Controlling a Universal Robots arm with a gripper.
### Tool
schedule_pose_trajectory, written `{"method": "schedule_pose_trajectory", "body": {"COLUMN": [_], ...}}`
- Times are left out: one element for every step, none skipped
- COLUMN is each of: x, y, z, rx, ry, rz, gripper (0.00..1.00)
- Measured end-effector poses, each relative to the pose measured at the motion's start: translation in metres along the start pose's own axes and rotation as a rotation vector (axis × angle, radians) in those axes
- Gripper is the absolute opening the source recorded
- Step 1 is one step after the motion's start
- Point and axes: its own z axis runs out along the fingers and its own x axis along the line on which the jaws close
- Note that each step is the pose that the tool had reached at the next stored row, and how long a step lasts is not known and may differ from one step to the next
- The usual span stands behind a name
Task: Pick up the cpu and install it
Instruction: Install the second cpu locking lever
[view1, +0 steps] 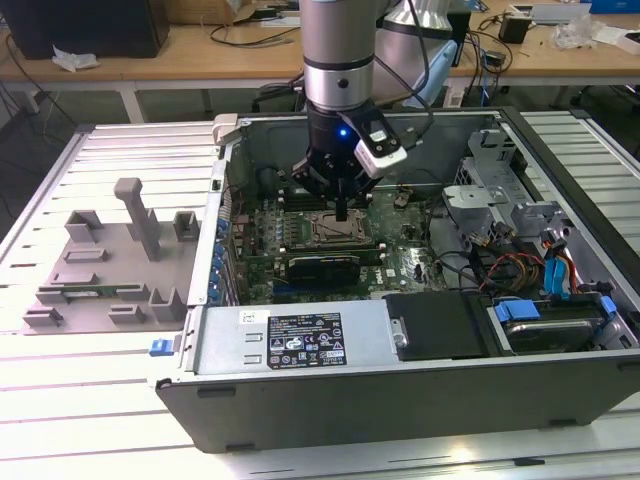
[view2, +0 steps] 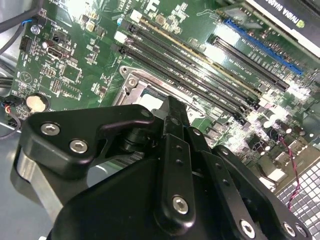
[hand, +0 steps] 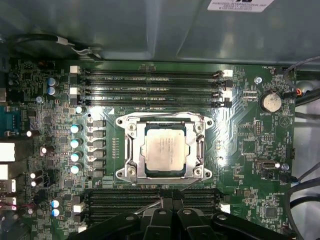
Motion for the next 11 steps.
{"method": "schedule_pose_trajectory", "body": {"x": [0.0004,0.0007,0.0012,0.0024,0.004,0.0059,0.0081,0.01,0.0129,0.0145,0.0163], "y": [-0.0018,-0.0023,-0.0027,-0.0028,-0.0029,-0.0029,-0.0029,-0.0028,-0.0027,-0.0027,-0.0028], "z": [0.0,0.0001,0.0001,0.0005,0.001,0.0014,0.0019,0.0023,0.003,0.0034,0.0037], "rx": [0.0001,0.0,0.0001,-0.0001,0.0001,0.0002,0.0003,0.0002,-0.0004,-0.0006,-0.0006], "ry": [0.0,0.0,-0.0003,-0.001,-0.0016,-0.0026,-0.0037,-0.0051,-0.0072,-0.0077,-0.0082], "rz": [0.0,0.0,0.0,0.0,0.0,0.0,0.0,0.0,0.0,0.0,0.0], "gripper": [0.11,0.11,0.11,0.11,0.11,0.11,0.11,0.11,0.11,0.11,0.11]}}
